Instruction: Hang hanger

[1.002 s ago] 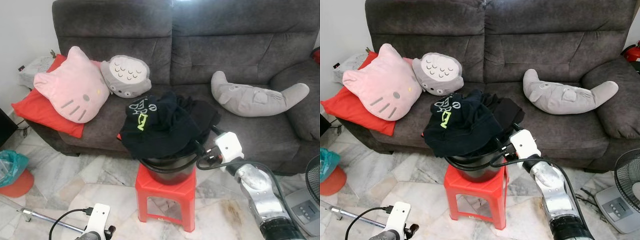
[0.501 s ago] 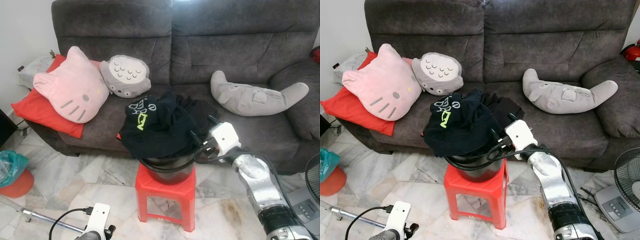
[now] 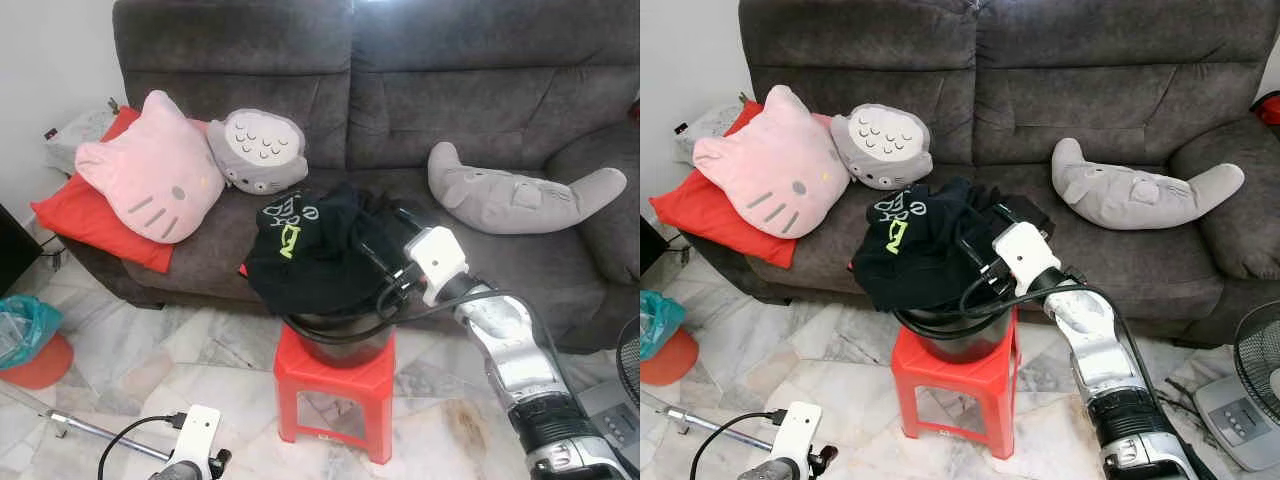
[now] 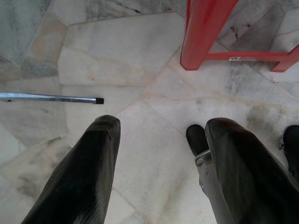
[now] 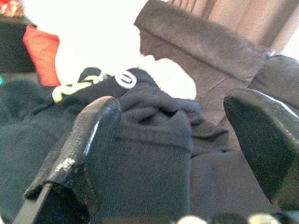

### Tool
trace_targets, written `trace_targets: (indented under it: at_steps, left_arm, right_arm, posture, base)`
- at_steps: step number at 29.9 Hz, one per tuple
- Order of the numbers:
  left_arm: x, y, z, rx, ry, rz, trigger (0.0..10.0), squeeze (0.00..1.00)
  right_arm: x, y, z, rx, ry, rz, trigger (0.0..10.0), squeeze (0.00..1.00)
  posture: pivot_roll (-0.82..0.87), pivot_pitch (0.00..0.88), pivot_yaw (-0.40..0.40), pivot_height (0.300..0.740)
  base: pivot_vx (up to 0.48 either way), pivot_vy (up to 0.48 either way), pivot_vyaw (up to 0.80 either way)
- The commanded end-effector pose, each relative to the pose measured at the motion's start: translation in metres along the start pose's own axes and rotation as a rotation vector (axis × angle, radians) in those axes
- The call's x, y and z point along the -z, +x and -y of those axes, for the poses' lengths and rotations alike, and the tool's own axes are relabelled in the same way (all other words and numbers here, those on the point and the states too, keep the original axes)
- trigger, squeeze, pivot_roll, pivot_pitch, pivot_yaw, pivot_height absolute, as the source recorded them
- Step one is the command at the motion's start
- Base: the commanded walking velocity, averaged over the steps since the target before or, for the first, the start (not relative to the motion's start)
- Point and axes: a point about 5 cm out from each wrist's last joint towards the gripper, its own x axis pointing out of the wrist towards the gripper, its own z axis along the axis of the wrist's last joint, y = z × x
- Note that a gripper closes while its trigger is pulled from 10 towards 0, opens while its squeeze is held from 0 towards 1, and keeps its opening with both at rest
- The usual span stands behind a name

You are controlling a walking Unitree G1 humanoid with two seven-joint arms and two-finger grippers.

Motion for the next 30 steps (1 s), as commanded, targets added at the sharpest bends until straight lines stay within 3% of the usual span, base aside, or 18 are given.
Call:
trace_targets:
  at_steps: [1, 6, 9, 13, 17, 22, 30]
  left_arm:
    - [-0.001, 0.000, -0.004, -0.013, 0.010, 0.006, 10.0, 0.00]
    - [0.000, 0.000, -0.003, -0.011, 0.009, 0.005, 10.0, 0.00]
    - [0.001, -0.001, -0.003, -0.010, 0.011, 0.003, 10.0, 0.00]
    - [0.002, -0.001, -0.003, -0.010, 0.012, 0.003, 10.0, 0.00]
    - [0.002, -0.001, -0.003, -0.009, 0.013, 0.005, 10.0, 0.00]
    - [0.001, -0.001, -0.002, -0.008, 0.010, 0.007, 10.0, 0.00]
    - [0.001, -0.001, -0.003, -0.011, 0.011, 0.004, 10.0, 0.00]
  right_arm:
    - [-0.007, -0.003, 0.001, 0.047, 0.006, 0.039, 10.0, 0.00]
    - [0.008, -0.030, 0.006, 0.262, 0.045, -0.006, 10.0, 0.00]
    - [0.018, -0.053, 0.003, 0.428, 0.142, -0.031, 10.0, 0.00]
    - [0.031, -0.068, -0.007, 0.512, 0.259, -0.072, 10.0, 0.00]
    - [0.047, -0.074, -0.018, 0.502, 0.306, -0.154, 10.0, 0.00]
    - [0.069, -0.066, -0.030, 0.415, 0.319, -0.278, 10.0, 0.00]
    - [0.072, -0.045, -0.023, 0.360, 0.311, -0.285, 10.0, 0.00]
  posture:
    - [-0.21, 0.000, 0.108, 0.740]
    - [-0.21, 0.000, 0.106, 0.740]
    - [-0.21, 0.000, 0.106, 0.740]
    - [-0.22, 0.000, 0.108, 0.740]
    - [-0.22, 0.000, 0.110, 0.740]
    - [-0.21, 0.000, 0.106, 0.740]
    - [-0.21, 0.000, 0.112, 0.740]
  base:
    - [0.000, 0.000, 0.00]
    - [0.000, 0.000, 0.00]
    - [0.000, 0.000, 0.00]
    - [0.000, 0.000, 0.00]
    - [0.000, 0.000, 0.00]
    - [0.000, 0.000, 0.00]
    - [0.000, 0.000, 0.00]
